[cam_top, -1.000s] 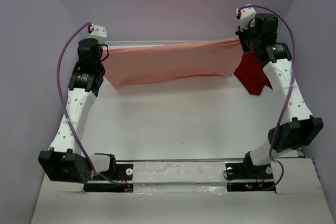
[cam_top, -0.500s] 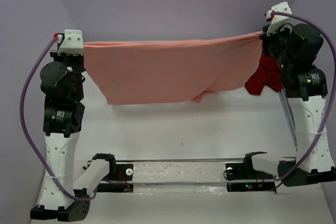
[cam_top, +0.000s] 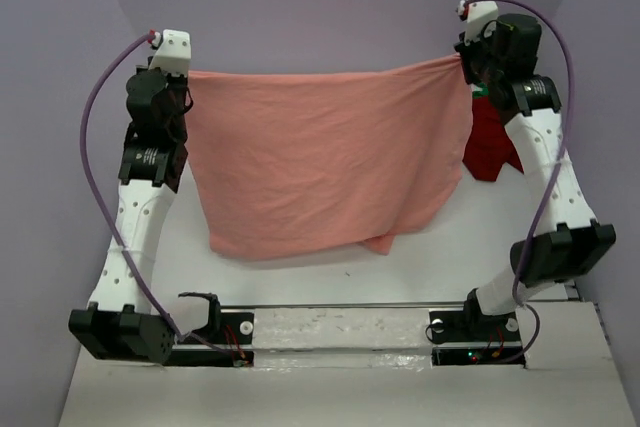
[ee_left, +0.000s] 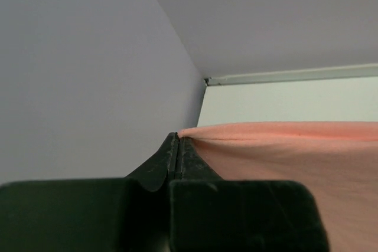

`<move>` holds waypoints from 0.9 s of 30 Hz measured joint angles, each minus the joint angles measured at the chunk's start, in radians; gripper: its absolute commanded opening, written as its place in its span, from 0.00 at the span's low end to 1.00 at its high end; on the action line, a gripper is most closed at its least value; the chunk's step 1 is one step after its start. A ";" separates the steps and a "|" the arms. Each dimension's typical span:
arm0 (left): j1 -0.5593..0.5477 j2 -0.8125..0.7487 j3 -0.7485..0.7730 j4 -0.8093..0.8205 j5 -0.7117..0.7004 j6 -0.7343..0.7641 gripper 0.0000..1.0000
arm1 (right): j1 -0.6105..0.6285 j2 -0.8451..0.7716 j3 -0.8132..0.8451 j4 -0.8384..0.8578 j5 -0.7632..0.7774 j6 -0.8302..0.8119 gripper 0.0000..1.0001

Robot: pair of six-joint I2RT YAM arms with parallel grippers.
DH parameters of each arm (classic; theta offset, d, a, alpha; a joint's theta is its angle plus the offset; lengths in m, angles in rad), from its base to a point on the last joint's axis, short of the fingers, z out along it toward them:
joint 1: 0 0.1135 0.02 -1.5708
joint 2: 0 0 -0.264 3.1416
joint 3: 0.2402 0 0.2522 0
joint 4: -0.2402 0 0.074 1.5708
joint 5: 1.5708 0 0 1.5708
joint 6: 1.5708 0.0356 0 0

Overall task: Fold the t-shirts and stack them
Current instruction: Flatten the tshirt out

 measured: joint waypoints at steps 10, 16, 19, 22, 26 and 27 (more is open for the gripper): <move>0.008 0.395 0.140 0.023 -0.026 -0.041 0.00 | 0.000 0.479 0.331 -0.012 -0.037 0.000 0.00; 0.008 0.455 0.424 -0.095 -0.015 -0.079 0.00 | 0.000 0.504 0.540 -0.042 -0.042 0.000 0.00; 0.008 0.391 0.488 -0.105 -0.007 -0.087 0.00 | 0.000 0.425 0.539 -0.048 -0.047 0.003 0.00; 0.008 0.267 0.484 -0.132 0.006 -0.084 0.00 | 0.000 0.274 0.478 -0.048 -0.059 0.014 0.00; 0.008 0.055 0.406 -0.156 0.049 -0.073 0.00 | -0.001 0.056 0.340 -0.044 -0.081 0.029 0.00; 0.009 -0.011 0.351 -0.145 0.061 -0.069 0.00 | -0.001 0.008 0.305 -0.047 -0.087 0.032 0.00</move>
